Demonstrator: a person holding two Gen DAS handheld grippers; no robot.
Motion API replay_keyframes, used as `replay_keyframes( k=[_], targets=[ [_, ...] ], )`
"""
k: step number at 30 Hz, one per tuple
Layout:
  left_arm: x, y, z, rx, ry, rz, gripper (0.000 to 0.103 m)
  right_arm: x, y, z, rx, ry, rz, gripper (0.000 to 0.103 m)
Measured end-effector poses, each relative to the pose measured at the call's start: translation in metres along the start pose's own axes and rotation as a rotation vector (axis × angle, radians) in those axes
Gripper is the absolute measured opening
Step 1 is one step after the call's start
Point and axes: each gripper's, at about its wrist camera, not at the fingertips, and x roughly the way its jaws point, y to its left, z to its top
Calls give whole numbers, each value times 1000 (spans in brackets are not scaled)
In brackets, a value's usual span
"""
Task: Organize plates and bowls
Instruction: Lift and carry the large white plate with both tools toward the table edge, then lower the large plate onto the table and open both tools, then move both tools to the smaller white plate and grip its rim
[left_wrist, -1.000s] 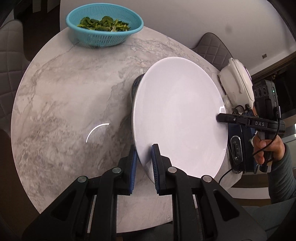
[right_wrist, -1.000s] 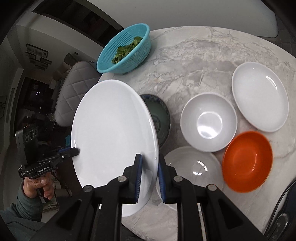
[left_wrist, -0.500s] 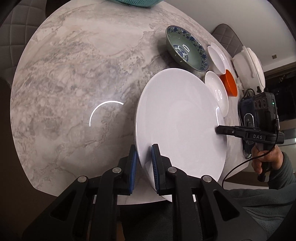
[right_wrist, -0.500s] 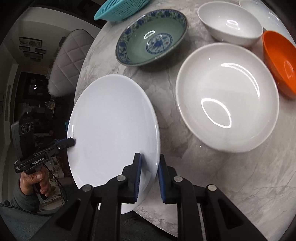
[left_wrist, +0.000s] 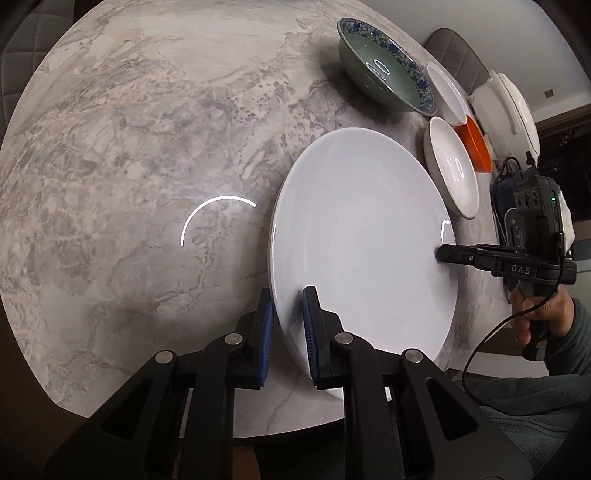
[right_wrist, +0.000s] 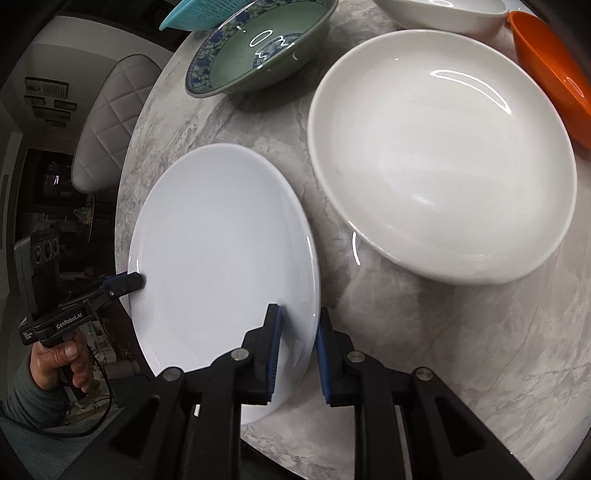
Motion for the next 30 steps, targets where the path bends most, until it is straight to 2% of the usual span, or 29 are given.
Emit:
replay_keyframes(
  k=[7,11,12,13,14,15,16,18,19,20,21,22,24,26,28,30],
  targets=[
    [13,3,1,-31,-21,14,15,0,-2,0,-9,-36,5,20],
    [11,8,3,-54,-41,5,18,0,9,3,-62,-58,-43,24],
    [10,10,3,-62,-43,5,21,0,10,3,-70,-65,-51,25],
    [7,10,3,-65,-47,11,33,0,11,2,-74,-71,-56,27],
    [2,10,2,-66,-63,22,44,-2,10,1,-75,-80,-61,37],
    [-5,10,0,-68,-94,27,64,-6,8,-1,-73,-88,-70,50],
    [-17,9,-3,-72,-133,23,71,-9,8,-3,-75,-100,-78,55],
    [-36,8,-7,-88,-204,-7,74,-22,8,-12,-99,-151,-74,68],
    [-44,8,-7,-100,-232,-21,82,-29,8,-19,-113,-178,-71,72],
    [-49,8,-7,-115,-260,-30,87,-36,8,-27,-125,-205,-69,81],
    [-53,7,-5,-131,-276,-38,99,-42,5,-36,-134,-234,-69,85],
    [-55,6,-2,-149,-287,-42,103,-49,2,-46,-137,-266,-72,85],
    [-60,1,3,-175,-329,-48,103,-58,-8,-63,-113,-302,-65,86],
    [-68,-9,8,-169,-399,14,103,-66,-23,-72,-36,-321,-50,90],
    [-71,-21,17,-142,-409,77,103,-80,-40,-75,39,-364,-36,93],
    [-78,-31,27,-121,-440,103,103,-98,-55,-74,115,-422,-7,103]
  ],
)
